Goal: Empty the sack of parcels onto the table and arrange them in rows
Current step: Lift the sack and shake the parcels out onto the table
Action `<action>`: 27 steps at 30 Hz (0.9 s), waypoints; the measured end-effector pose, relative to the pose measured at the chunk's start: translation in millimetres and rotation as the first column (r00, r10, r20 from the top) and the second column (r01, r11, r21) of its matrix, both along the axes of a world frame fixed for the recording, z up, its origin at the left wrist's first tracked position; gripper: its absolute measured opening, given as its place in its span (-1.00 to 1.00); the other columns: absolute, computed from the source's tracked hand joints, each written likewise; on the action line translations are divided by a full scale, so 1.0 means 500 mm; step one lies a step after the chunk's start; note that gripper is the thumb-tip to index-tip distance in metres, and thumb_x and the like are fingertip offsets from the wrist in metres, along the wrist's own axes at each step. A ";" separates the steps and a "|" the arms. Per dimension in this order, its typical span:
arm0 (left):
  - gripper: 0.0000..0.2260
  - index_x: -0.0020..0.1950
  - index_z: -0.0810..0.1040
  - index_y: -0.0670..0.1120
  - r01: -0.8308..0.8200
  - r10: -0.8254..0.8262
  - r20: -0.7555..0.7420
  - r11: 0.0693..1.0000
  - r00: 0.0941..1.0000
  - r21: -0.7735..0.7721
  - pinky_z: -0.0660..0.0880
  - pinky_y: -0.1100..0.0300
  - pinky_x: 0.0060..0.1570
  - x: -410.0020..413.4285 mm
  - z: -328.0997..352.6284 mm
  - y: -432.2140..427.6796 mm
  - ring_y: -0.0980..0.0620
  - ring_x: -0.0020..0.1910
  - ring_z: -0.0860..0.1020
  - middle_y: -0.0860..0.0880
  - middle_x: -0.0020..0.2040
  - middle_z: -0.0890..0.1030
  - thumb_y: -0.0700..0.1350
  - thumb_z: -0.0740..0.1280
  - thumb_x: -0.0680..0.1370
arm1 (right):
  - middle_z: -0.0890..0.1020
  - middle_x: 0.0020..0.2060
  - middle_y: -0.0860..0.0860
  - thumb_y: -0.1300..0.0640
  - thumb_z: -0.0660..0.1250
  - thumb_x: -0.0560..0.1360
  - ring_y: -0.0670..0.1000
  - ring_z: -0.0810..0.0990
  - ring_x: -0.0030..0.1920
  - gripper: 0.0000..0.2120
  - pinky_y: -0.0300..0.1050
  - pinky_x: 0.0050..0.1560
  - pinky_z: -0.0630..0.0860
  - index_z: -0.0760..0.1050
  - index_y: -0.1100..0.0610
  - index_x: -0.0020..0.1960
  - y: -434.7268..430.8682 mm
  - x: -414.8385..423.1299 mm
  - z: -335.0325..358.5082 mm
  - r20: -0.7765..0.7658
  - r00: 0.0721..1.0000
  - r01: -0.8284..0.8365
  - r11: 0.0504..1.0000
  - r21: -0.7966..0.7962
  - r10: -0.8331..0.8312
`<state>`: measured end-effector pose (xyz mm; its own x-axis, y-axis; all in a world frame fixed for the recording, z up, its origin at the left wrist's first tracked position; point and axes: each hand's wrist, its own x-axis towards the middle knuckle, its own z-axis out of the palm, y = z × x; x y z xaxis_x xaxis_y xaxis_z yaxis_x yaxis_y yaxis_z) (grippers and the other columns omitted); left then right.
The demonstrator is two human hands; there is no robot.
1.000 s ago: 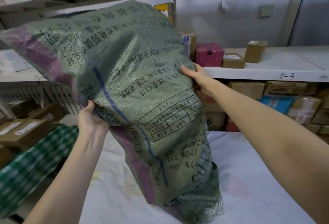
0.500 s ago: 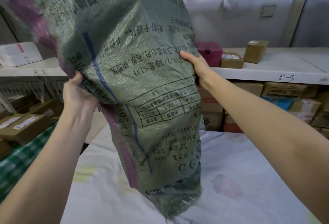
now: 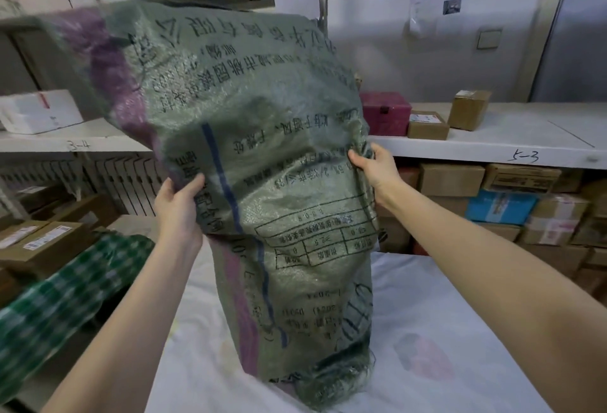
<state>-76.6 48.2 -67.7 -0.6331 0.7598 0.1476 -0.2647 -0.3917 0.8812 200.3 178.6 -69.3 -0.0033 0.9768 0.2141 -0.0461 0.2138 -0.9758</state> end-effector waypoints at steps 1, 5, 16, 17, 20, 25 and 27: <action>-0.62 0.34 0.46 -0.14 -0.004 0.004 -0.052 1.000 0.999 0.000 0.50 -0.06 0.26 -0.002 -0.010 -0.001 -0.06 0.17 0.59 -0.07 0.21 0.61 -0.25 0.39 0.53 | 0.61 0.18 0.07 0.16 0.35 0.55 0.00 0.56 0.15 -0.66 -0.06 0.27 0.44 0.48 0.19 0.30 -0.007 -0.003 -0.003 -0.019 0.999 0.036 0.999 0.006 -0.036; -0.18 0.51 0.22 0.00 0.020 -0.085 -0.285 0.974 0.955 -0.226 0.33 -0.14 0.38 -0.023 -0.094 -0.015 -0.04 0.39 0.40 0.00 0.44 0.39 -0.03 0.56 0.35 | 0.61 0.16 0.05 0.14 0.29 0.58 0.06 0.55 0.19 -0.72 0.08 0.34 0.42 0.47 0.16 0.28 -0.027 -0.007 -0.010 -0.112 0.988 0.103 0.995 -0.016 -0.104; -0.62 0.22 0.46 -0.06 0.192 -0.172 0.101 0.954 0.980 -0.231 0.54 -0.10 0.11 -0.001 -0.133 0.002 -0.11 0.13 0.59 -0.11 0.22 0.61 -0.21 0.47 0.46 | 0.57 0.24 0.07 -0.22 0.67 -0.03 0.11 0.56 0.23 0.07 0.15 0.30 0.45 0.33 -0.01 0.38 -0.093 0.048 -0.077 0.127 0.875 -0.373 0.818 -0.438 0.467; -0.65 0.19 0.47 -0.05 0.198 -0.184 0.083 0.953 0.980 -0.229 0.53 -0.10 0.13 0.004 -0.131 0.004 -0.13 0.15 0.59 -0.12 0.22 0.61 -0.21 0.47 0.46 | 0.60 0.19 0.08 -0.15 0.68 -0.04 0.11 0.59 0.19 0.03 0.14 0.28 0.48 0.36 0.01 0.35 -0.099 0.049 -0.087 0.093 0.894 -0.365 0.832 -0.418 0.439; -0.62 0.25 0.46 -0.04 0.173 -0.167 0.048 0.969 0.985 -0.177 0.54 0.00 0.06 0.013 -0.110 0.006 -0.08 0.13 0.59 -0.05 0.15 0.62 -0.21 0.46 0.47 | 0.63 0.15 0.08 0.01 0.64 0.09 0.09 0.62 0.13 -0.07 0.07 0.18 0.55 0.36 0.06 0.39 -0.116 0.033 -0.090 0.009 0.938 -0.326 0.891 -0.317 0.347; -0.67 0.27 0.49 -0.06 0.160 -0.160 -0.008 0.986 0.987 -0.041 0.52 -0.03 0.14 0.011 -0.046 0.001 -0.06 0.15 0.60 -0.02 0.14 0.62 -0.19 0.42 0.52 | 0.63 0.13 0.11 0.17 0.56 0.31 0.07 0.64 0.07 -0.29 -0.06 -0.05 0.60 0.36 0.12 0.40 -0.130 0.026 -0.030 -0.085 0.949 -0.315 0.927 -0.204 0.304; -0.70 0.24 0.49 -0.05 0.151 -0.151 -0.014 0.989 0.988 -0.009 0.52 -0.01 0.14 0.010 -0.023 -0.002 -0.05 0.17 0.59 -0.03 0.16 0.62 -0.19 0.41 0.53 | 0.64 0.11 0.13 0.16 0.56 0.29 0.10 0.65 0.07 -0.28 -0.02 -0.01 0.60 0.37 0.14 0.39 -0.136 0.028 0.008 -0.070 0.951 -0.310 0.935 -0.172 0.302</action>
<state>-71.6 47.3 -79.5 -0.5091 0.8476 0.1495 -0.3070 -0.3411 0.8885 214.5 110.3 -65.3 -0.3033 0.9520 0.0426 -0.1230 0.0053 -0.9924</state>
